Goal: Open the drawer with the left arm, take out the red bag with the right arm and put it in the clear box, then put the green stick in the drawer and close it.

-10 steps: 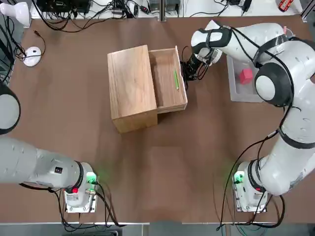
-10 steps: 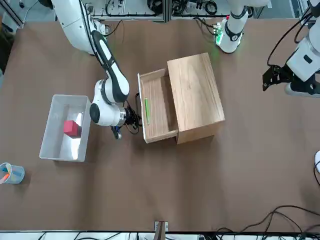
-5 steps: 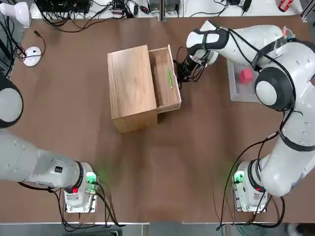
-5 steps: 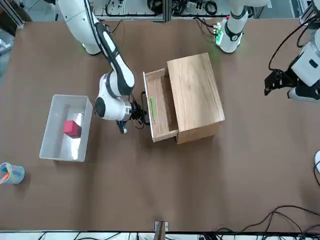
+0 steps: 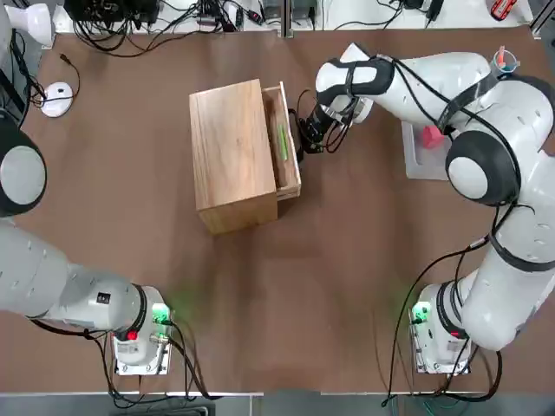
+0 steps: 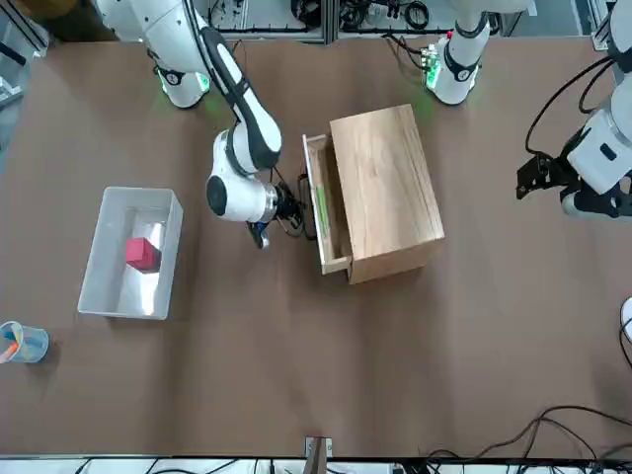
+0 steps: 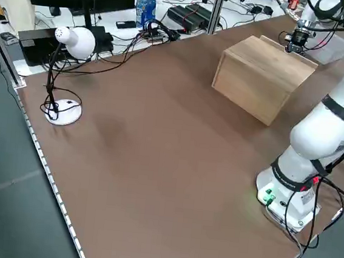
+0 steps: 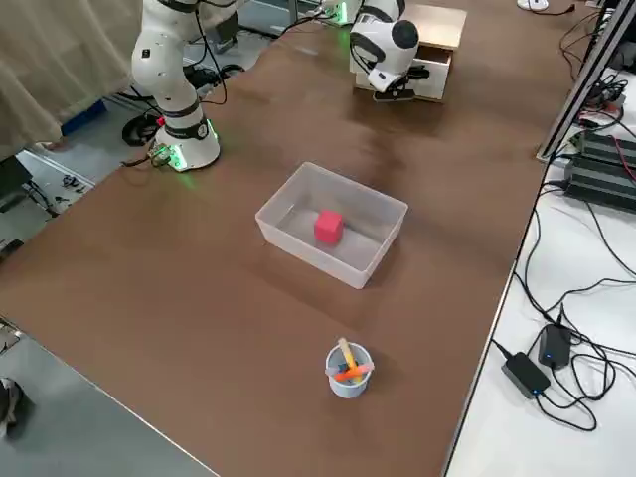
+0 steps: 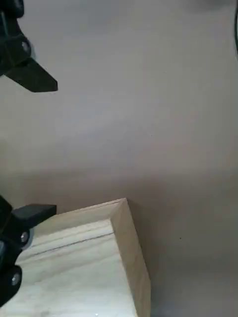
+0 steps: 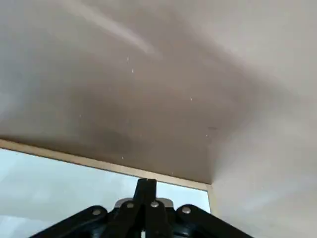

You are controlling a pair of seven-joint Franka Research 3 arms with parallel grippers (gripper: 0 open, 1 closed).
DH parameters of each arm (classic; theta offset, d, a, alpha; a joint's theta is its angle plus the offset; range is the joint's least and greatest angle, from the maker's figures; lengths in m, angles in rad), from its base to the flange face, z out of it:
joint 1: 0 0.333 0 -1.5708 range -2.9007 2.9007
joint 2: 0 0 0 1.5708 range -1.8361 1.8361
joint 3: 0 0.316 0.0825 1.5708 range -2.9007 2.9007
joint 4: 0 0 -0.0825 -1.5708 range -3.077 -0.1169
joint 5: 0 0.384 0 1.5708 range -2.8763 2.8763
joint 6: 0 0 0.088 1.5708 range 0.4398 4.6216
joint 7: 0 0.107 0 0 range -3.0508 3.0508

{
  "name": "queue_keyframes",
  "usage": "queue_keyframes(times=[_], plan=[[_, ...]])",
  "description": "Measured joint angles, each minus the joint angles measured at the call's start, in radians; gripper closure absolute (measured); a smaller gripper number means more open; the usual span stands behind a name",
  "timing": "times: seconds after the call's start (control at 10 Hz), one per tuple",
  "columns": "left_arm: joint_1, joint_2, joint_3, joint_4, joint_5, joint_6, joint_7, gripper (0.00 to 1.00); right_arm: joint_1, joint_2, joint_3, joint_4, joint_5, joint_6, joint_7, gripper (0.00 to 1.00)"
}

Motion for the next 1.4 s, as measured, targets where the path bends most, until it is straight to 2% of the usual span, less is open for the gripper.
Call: queue_keyframes(times=[0.4, 0.9, 1.4], plan=[[0.001, 0.0, -0.001, 0.003, 0.0, 0.0, 0.0, 0.0, 0.077, 0.0, 0.001, 0.0, 0.083, 0.081, 0.007, 0.99], [0.002, 0.0, 0.0, 0.005, 0.0, 0.0, 0.0, 0.0, 0.14, -0.008, -0.003, 0.017, 0.096, 0.132, 0.093, 0.99], [0.002, 0.0, 0.0, 0.005, 0.0, 0.0, 0.0, 0.0, 0.139, -0.013, -0.01, 0.029, 0.097, 0.138, 0.104, 0.99]])
